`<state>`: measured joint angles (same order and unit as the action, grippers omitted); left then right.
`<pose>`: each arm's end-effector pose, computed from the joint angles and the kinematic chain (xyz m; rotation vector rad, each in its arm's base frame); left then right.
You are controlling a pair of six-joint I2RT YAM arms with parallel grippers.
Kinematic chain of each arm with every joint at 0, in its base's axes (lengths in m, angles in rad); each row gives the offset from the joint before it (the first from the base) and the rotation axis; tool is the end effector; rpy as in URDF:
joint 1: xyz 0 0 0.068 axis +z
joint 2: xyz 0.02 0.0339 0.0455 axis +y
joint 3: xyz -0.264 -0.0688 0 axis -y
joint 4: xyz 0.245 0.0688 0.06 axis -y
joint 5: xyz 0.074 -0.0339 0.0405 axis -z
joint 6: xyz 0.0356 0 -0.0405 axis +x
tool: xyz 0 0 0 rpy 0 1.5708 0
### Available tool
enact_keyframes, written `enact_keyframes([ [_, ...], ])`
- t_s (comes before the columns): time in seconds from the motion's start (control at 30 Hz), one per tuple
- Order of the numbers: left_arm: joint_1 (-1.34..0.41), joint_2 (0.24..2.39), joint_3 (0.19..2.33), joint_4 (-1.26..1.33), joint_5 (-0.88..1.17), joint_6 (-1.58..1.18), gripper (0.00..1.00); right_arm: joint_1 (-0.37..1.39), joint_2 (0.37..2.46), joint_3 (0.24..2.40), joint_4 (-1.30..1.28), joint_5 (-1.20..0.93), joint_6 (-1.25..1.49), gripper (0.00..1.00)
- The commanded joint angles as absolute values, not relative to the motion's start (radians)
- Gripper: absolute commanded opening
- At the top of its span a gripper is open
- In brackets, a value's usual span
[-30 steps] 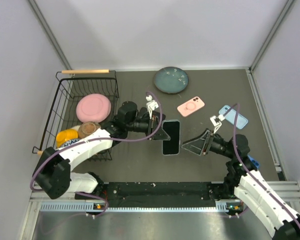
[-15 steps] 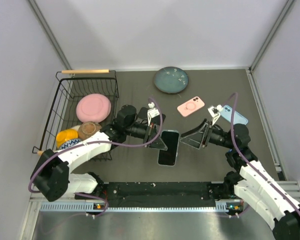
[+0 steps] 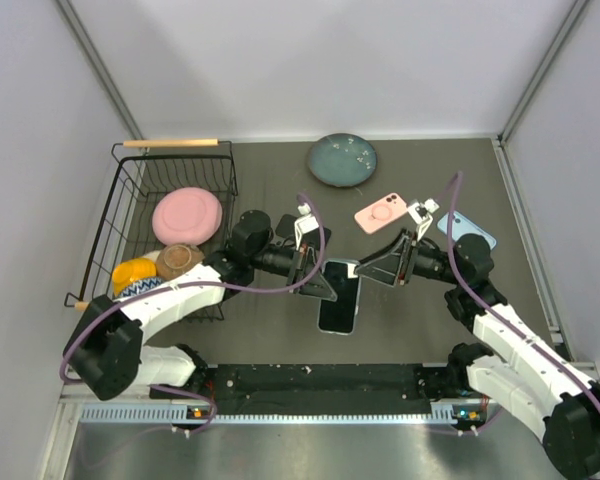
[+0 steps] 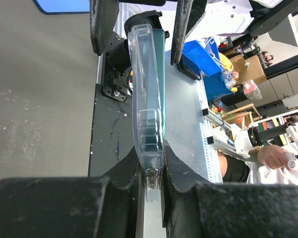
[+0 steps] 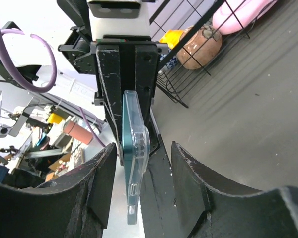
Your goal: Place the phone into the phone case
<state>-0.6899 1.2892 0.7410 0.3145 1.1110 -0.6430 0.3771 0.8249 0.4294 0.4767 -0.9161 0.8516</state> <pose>0.1913 -0.1992 0.2698 0.9794 1.8844 -1.8614 0.1620 0.0945 0.2761 -0.4450 1.7153 1.6066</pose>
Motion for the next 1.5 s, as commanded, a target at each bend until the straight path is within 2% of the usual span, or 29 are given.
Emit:
enact_keyframes([
  [0.0,-0.692,1.299,0.741,0.446,1.147,-0.696,0.00,0.380,0.827,0.488,0.548,-0.948,0.816,0.47],
  [0.27,-0.693,1.341,0.744,0.492,1.155,-0.739,0.00,0.396,0.828,0.465,0.549,-0.920,0.802,0.38],
  [0.37,-0.693,1.347,0.752,0.447,1.146,-0.723,0.00,0.396,0.830,0.477,0.525,-0.901,0.793,0.28],
  [0.47,-0.693,1.358,0.788,0.339,1.103,-0.655,0.00,0.403,0.830,0.492,0.512,-0.890,0.778,0.10],
  [0.5,-0.693,1.364,0.799,0.259,1.094,-0.637,0.00,0.408,0.828,0.498,0.505,-0.885,0.767,0.00],
  [0.7,-0.693,1.422,0.877,0.028,1.000,-0.522,0.00,0.501,0.807,0.586,0.255,-0.755,0.580,0.00],
  [0.77,-0.693,1.424,0.881,0.028,0.996,-0.520,0.00,0.512,0.811,0.597,0.221,-0.742,0.555,0.00],
  [0.8,-0.692,1.422,0.881,0.028,0.997,-0.522,0.00,0.514,0.810,0.594,0.224,-0.741,0.563,0.02],
  [0.83,-0.693,1.419,0.881,0.037,1.000,-0.525,0.00,0.512,0.813,0.585,0.224,-0.739,0.569,0.07],
  [0.87,-0.693,1.414,0.879,0.043,1.002,-0.528,0.00,0.514,0.813,0.578,0.233,-0.738,0.578,0.16],
  [0.93,-0.692,1.398,0.873,0.061,1.000,-0.538,0.00,0.514,0.815,0.554,0.255,-0.742,0.613,0.24],
  [0.97,-0.692,1.391,0.874,0.063,1.002,-0.538,0.00,0.512,0.813,0.543,0.265,-0.742,0.626,0.40],
  [1.07,-0.692,1.362,0.871,0.074,0.996,-0.543,0.00,0.512,0.811,0.505,0.296,-0.745,0.667,0.54],
  [1.17,-0.693,1.333,0.864,0.098,0.993,-0.558,0.00,0.512,0.798,0.453,0.353,-0.747,0.710,0.60],
  [1.23,-0.693,1.318,0.859,0.115,0.991,-0.574,0.00,0.514,0.792,0.410,0.414,-0.755,0.745,0.60],
  [1.43,-0.692,1.316,0.844,0.187,1.002,-0.615,0.00,0.512,0.796,0.347,0.489,-0.752,0.793,0.56],
  [1.47,-0.693,1.318,0.845,0.189,0.999,-0.617,0.00,0.512,0.796,0.347,0.486,-0.750,0.793,0.51],
])
